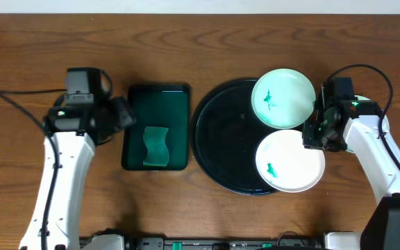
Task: Clean dirty plates on tray and stack at the side
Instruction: 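Move the right gripper to the stained white plate's rim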
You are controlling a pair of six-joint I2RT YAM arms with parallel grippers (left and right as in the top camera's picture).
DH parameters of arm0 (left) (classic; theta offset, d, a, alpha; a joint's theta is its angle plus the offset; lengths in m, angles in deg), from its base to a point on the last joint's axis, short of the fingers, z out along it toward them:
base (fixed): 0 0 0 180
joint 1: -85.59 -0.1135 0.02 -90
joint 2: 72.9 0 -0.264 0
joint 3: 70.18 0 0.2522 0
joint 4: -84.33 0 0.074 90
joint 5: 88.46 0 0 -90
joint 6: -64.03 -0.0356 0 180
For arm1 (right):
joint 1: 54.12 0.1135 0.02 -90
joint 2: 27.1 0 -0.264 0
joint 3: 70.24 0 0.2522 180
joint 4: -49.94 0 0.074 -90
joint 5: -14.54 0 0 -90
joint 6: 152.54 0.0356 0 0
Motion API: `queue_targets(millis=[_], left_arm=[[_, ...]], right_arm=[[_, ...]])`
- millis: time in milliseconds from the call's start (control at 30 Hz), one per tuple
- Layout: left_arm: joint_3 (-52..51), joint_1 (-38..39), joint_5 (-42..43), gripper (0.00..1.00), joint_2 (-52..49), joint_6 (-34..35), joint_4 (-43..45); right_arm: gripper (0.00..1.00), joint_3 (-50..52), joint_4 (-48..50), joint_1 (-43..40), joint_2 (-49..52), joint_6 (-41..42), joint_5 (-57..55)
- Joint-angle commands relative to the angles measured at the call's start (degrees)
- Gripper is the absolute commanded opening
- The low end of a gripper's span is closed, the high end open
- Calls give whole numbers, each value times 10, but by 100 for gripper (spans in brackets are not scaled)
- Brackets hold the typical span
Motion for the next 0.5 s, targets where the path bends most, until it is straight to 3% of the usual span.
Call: queue_targets(millis=[0,167,467], left_arm=[[1,60,40,52,-15,-76,-1],[1,141,18,37,-58,-79,7],[1,203,19,37,-184,-79,64]], right_arm=[[38,2,3,7,-3,0,-9],[39,2,1,7,-3,0,-9],[39,2,1,7,-3,0,-9]])
